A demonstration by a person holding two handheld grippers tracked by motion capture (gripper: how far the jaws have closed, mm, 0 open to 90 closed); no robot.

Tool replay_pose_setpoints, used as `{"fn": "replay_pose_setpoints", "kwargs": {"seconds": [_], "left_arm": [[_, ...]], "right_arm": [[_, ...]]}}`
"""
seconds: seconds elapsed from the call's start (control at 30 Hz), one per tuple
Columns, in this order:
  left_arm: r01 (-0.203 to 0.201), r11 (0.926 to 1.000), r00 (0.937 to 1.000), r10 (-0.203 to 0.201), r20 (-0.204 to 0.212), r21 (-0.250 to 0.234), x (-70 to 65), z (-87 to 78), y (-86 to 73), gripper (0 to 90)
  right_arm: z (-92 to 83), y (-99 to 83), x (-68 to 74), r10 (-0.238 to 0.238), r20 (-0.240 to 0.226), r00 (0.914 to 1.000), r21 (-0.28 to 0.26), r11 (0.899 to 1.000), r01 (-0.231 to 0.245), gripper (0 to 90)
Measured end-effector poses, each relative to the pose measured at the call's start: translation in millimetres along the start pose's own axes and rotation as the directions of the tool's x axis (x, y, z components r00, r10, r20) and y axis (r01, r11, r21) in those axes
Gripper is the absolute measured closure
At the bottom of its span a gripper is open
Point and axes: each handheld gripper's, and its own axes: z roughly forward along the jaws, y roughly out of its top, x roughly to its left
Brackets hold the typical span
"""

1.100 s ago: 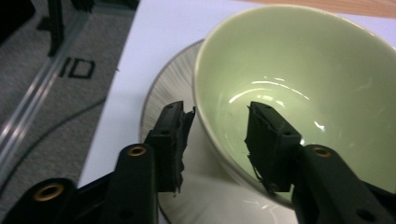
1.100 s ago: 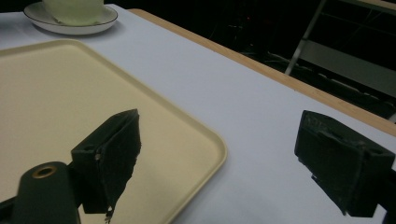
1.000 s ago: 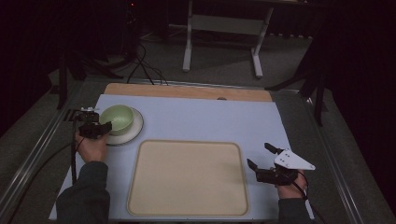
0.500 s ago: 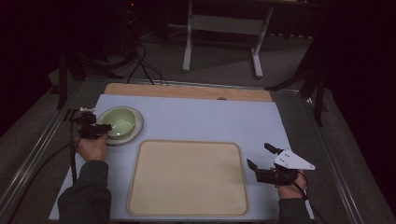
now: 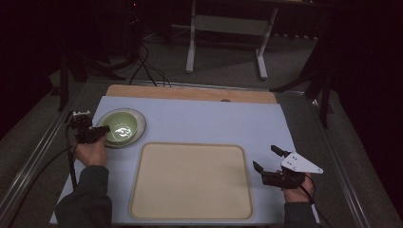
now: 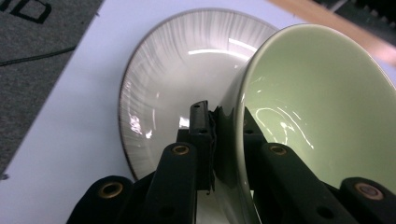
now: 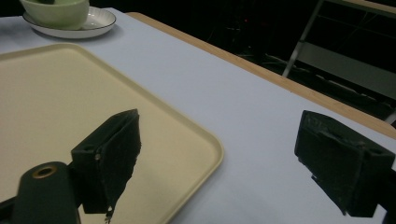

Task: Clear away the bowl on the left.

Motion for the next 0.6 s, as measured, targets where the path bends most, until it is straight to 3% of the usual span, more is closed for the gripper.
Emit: {"fn": "replay_pose_setpoints", "kwargs": {"seconds": [0.33, 0.6], "left_arm": [[0.024, 0.9986, 0.9992, -0.022, 0.034, -0.047, 6.5, -20.4, 4.8, 82.5], [-0.006, 0.9961, 0.9958, 0.014, 0.090, -0.088, 4.2, -40.4, 2.2, 82.5]], "right_arm": [[-2.6, -0.3, -2.7, 0.010, 0.012, 0.9999, -0.005, 1.000, -0.010, 13.8], [-3.0, -0.4, -3.7, 0.013, 0.014, 0.9998, -0.009, 1.000, -0.013, 13.8]]}}
